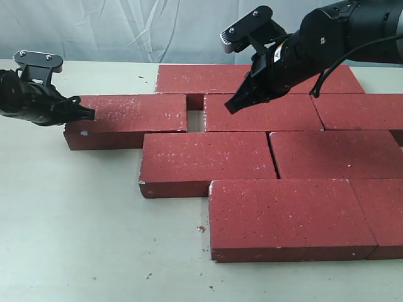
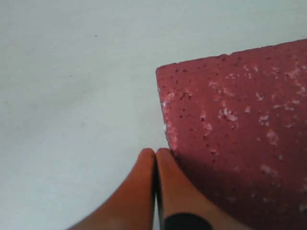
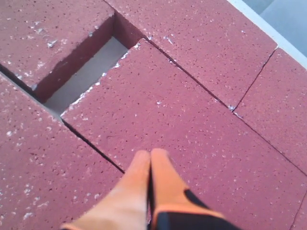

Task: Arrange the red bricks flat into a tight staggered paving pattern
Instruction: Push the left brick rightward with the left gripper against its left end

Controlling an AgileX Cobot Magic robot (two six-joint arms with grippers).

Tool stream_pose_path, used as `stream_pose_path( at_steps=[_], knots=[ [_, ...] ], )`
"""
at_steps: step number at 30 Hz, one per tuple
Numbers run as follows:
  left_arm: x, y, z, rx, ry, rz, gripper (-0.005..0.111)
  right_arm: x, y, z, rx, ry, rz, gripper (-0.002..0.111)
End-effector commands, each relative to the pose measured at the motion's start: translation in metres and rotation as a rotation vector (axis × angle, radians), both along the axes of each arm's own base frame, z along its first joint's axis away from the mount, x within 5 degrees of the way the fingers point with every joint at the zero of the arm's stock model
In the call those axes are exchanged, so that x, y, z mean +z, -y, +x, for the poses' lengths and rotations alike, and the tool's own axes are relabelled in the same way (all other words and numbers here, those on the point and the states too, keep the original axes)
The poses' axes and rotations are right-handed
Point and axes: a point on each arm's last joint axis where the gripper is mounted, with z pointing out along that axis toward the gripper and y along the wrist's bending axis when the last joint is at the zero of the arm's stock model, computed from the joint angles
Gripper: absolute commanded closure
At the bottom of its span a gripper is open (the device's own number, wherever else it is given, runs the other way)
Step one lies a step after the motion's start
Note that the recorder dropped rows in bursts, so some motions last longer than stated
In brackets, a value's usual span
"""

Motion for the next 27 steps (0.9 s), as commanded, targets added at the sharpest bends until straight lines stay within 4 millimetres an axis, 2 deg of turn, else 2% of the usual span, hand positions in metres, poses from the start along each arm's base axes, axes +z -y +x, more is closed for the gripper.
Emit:
stream_pose_path(
  at_steps=[1, 6, 19, 27],
  knots=[
    [0.001, 0.010, 0.002, -0.020, 0.030, -0.003, 0.107, -0.001, 0.002, 0.001, -0.007, 0.004, 0.005, 0.109],
    [-0.005, 0.021, 0.003, -0.049, 0.029, -0.001, 0.107, -0.001, 0.002, 0.001, -0.007, 0.004, 0.005, 0.109],
    [-0.002, 0.039, 0.003, -0.105, 0.041, 0.008, 0.107, -0.003, 0.001, 0.002, -0.008, 0.003, 0.007, 0.109],
    [-0.003, 0.038, 0.002, -0.113, 0.026, 0.014, 0.107, -0.004, 0.001, 0.002, -0.009, 0.000, 0.007, 0.109]
  ],
)
